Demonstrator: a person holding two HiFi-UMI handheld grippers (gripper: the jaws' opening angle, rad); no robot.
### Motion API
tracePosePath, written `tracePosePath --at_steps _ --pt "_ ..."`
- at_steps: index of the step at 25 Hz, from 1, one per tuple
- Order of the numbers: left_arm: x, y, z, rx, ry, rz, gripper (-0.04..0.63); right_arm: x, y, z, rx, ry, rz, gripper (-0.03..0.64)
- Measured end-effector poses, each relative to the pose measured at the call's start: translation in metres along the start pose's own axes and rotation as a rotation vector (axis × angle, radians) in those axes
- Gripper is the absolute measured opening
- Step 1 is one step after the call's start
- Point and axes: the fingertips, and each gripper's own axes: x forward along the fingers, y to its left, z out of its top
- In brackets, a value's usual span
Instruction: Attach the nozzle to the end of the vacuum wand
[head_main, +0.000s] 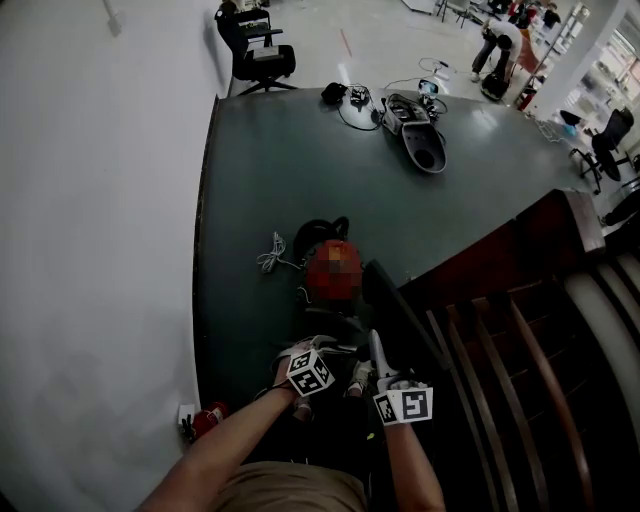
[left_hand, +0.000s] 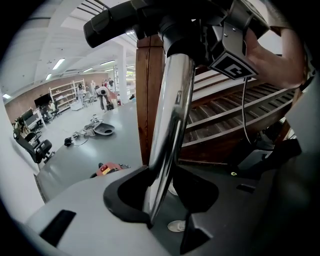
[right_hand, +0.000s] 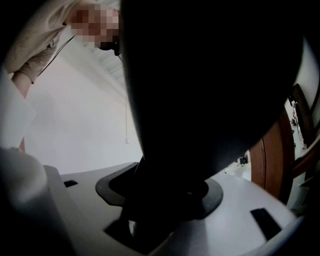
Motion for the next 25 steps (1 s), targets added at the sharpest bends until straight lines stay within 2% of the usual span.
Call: tracePosePath --at_steps 3,20,25 --pt "0.001 -0.002 0.000 0.001 -0.003 0.001 0.161 -0.003 0.001 -0.001 -0.046 -0.001 -0.011 0.261" --pt "-0.001 -0.004 -0.004 -0.027 -0.029 0.025 0.161 -0.003 0.012 0.000 -0.123 -0.031 -0.030 0.261" --pt "-0.003 -0.005 -0.005 -0.025 -0.032 0.025 0.161 -0.012 0.002 -0.004 -0.044 -0.032 -0.072 0.261"
